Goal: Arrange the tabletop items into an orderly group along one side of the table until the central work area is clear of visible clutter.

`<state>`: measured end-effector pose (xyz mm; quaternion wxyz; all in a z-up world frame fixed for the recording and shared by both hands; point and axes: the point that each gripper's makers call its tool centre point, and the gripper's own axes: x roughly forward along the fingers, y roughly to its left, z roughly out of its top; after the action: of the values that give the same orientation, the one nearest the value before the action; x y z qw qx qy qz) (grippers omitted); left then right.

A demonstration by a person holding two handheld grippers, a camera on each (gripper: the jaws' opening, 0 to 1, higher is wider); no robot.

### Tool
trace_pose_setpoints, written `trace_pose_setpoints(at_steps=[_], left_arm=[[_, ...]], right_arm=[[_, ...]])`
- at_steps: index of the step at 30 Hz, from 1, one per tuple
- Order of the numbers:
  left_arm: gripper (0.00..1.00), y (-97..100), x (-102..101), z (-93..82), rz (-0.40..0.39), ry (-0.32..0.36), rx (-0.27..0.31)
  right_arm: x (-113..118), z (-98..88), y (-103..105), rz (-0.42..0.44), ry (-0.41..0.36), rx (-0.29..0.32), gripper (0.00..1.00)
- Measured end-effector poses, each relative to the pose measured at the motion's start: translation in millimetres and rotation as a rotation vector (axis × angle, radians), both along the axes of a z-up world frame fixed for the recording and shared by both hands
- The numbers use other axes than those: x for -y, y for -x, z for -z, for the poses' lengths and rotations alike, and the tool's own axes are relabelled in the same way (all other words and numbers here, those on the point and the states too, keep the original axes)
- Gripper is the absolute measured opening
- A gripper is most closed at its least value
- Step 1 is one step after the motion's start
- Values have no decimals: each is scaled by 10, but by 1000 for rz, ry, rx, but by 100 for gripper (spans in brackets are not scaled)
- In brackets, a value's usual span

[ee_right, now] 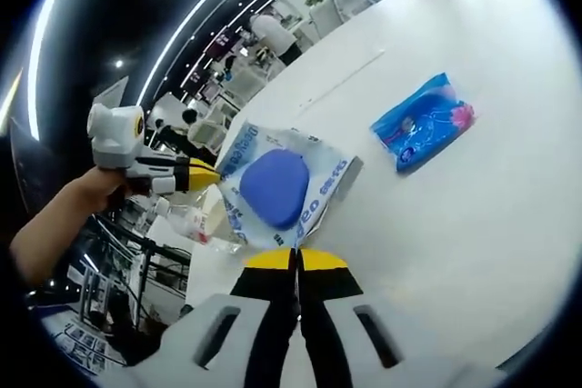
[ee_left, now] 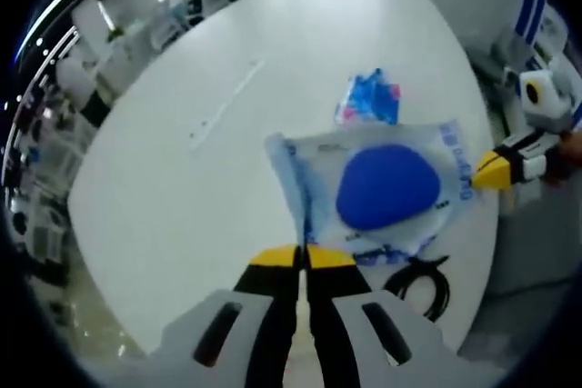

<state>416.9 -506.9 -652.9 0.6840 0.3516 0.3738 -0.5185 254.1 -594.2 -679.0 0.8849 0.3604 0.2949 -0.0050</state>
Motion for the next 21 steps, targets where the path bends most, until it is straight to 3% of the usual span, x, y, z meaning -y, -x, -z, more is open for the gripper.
trace_pose_setpoints(at_steps=[11, 21], left_arm=[[0, 154, -132, 20, -114, 63, -42], [0, 279, -202, 48, -193, 114, -45]], right_arm=[[164, -7, -26, 4, 18, -3, 0], [257, 11, -58, -39, 46, -8, 0]])
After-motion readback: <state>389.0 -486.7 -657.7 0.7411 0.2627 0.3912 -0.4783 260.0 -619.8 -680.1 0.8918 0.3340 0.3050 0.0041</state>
